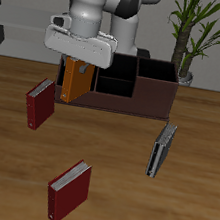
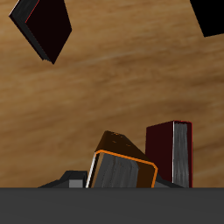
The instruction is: Place the orange book into the back desk caddy's left compartment
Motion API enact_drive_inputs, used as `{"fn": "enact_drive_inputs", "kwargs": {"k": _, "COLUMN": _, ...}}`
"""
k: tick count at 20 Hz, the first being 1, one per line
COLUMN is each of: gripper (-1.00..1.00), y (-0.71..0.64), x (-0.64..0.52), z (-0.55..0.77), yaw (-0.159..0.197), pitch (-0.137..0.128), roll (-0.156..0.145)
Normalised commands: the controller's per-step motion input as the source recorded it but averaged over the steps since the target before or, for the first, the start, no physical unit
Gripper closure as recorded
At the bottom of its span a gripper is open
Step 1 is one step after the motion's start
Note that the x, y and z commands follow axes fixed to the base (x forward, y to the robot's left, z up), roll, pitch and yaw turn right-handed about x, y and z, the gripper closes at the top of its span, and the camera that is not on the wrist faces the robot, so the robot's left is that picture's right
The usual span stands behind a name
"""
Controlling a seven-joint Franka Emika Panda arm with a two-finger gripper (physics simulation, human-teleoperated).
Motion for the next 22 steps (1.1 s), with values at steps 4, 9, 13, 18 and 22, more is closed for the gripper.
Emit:
{"fn": "enact_drive_inputs", "kwargs": {"k": 4, "gripper": 1.0, "y": 0.05, "x": -0.59, "z": 0.27, "yaw": 0.057, "pitch": -0.04, "roll": 0.007}}
{"fn": "enact_drive_inputs", "kwargs": {"k": 9, "gripper": 1.0, "y": 0.11, "x": -0.69, "z": 0.21, "yaw": 0.07, "pitch": -0.016, "roll": 0.002}}
{"fn": "enact_drive_inputs", "kwargs": {"k": 13, "gripper": 1.0, "y": 0.06, "x": -0.49, "z": 0.06, "yaw": 0.054, "pitch": 0.004, "roll": -0.003}}
{"fn": "enact_drive_inputs", "kwargs": {"k": 18, "gripper": 1.0, "y": 0.05, "x": -0.37, "z": -0.06, "yaw": 0.036, "pitch": 0.021, "roll": -0.004}}
{"fn": "enact_drive_inputs", "kwargs": {"k": 22, "gripper": 1.0, "y": 0.08, "x": -0.22, "z": -0.05, "yaw": 0.032, "pitch": 0.026, "roll": 0.006}}
